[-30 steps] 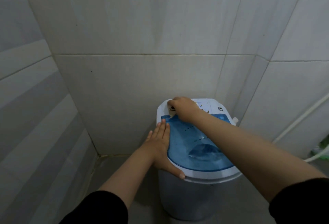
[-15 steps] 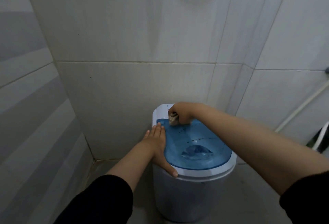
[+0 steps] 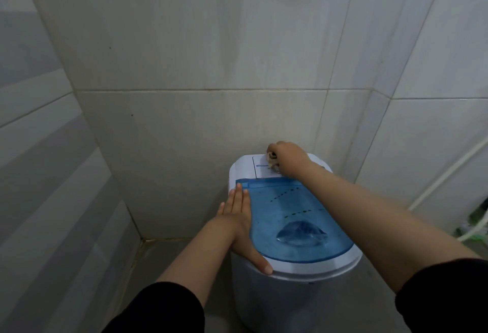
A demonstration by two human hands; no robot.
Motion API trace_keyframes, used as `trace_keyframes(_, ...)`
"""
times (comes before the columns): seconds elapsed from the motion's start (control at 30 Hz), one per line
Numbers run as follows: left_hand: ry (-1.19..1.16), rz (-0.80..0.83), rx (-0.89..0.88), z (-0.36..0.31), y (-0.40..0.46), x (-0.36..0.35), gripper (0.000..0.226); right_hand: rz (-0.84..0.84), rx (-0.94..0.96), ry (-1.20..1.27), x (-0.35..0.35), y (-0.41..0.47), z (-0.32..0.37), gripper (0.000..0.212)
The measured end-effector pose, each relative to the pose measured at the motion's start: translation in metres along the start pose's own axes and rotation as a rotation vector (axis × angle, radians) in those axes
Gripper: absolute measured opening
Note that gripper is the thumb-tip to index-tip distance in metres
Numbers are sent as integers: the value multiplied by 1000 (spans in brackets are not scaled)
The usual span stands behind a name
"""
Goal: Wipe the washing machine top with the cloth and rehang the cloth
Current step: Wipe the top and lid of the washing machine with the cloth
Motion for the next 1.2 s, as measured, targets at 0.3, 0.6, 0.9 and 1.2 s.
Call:
trace_keyframes(0.3,2,-9,8,-1,-2,1,162,-133,-5,-106,-7,-19,7,41)
trace_keyframes(0.6,-73,-73,-42,3,-5,-2,161,-152,-28,-27,-9,-42,0,49)
trace_keyframes(0.9,11,-270,-29,-5,-9,-1,161,142,123,-8,20,-54,-8,42)
trace_keyframes(1.2,-53,-449,-129,-1,-1,-12,161,-168,2,185,62,-14,-28,53)
Point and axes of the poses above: each hand's wrist, its own y-axis towards the middle knuckle, its own x-axis out of the back of the hand, z = x × y, the point moved 4 cm from there along y, towards the middle knuckle, and after that the axes turned 2 degrees about -z, right-handed, at the moved point
